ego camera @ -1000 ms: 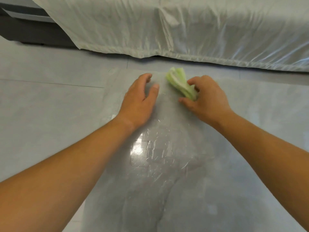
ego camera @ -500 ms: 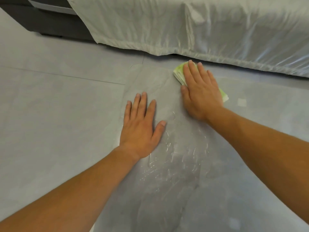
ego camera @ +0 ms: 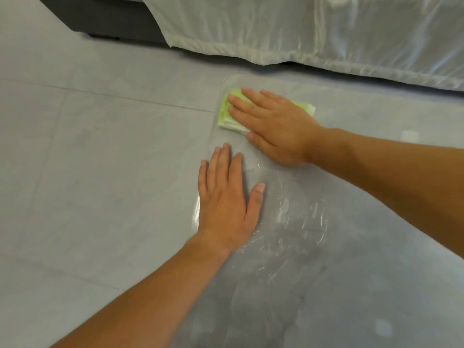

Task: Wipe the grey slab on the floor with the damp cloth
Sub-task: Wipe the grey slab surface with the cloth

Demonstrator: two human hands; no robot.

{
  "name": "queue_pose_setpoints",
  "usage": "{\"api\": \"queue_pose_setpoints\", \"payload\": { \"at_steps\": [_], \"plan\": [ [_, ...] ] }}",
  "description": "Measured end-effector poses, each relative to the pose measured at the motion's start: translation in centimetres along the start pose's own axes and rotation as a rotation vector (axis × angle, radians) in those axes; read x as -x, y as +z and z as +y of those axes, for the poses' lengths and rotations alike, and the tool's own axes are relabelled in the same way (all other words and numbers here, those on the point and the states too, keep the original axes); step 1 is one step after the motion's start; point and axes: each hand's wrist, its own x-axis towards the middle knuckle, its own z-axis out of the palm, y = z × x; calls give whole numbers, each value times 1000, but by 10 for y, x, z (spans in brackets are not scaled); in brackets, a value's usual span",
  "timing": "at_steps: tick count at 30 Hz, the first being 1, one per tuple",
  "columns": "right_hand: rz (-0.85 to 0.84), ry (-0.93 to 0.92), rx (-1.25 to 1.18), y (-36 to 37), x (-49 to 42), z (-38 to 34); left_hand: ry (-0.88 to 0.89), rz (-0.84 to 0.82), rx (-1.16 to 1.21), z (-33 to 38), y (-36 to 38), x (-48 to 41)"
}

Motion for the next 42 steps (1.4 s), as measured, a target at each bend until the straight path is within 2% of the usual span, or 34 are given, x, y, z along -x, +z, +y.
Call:
{"api": "queue_pose_setpoints", "payload": {
  "at_steps": [3,5,8,9,10,12,14,15,18,20,22,24,26,27,32,34,36,38,42],
  "plan": [
    [-57,-170,73,1,44,24,-24,-12,-4,3,1,16],
    [-22,-37,77,-1,45,42,-20,-12,-14,1,4,26],
    [82,315,-13,-6,23,33,-17,-15,-47,2,8,27],
    [97,330,-26,-5,23,20,-17,-14,-57,2,9,27],
    [82,269,-27,-1,30,6,-14,-14,-65,2,9,27],
    [-10,20,17,11,63,-10,-13,-21,-66,3,9,27],
    [-58,-111,37,11,92,5,-11,-25,-68,2,8,28],
    [-31,-68,30,10,99,19,-6,-25,-73,2,8,29],
    [59,315,-32,4,114,51,-6,-29,-73,2,8,31],
    [112,482,-87,7,126,39,-9,-36,-75,3,9,33],
    [138,465,-70,19,150,3,2,-35,-82,4,11,36],
    [100,299,-54,31,180,-27,8,-36,-92,4,12,38],
    [51,182,-49,33,198,-26,7,-48,-103,4,12,39],
    [51,196,-49,32,200,-20,9,-52,-104,3,12,39],
    [177,746,-179,31,184,-38,13,-80,-114,2,10,44],
    [166,698,-166,39,189,-67,24,-92,-148,0,11,47],
    [109,500,-121,46,205,-82,28,-96,-182,-1,13,48],
    [68,382,-100,46,211,-77,23,-94,-199,0,15,47],
    [70,496,-119,28,159,-42,31,-94,-193,-1,16,47]
  ]
}}
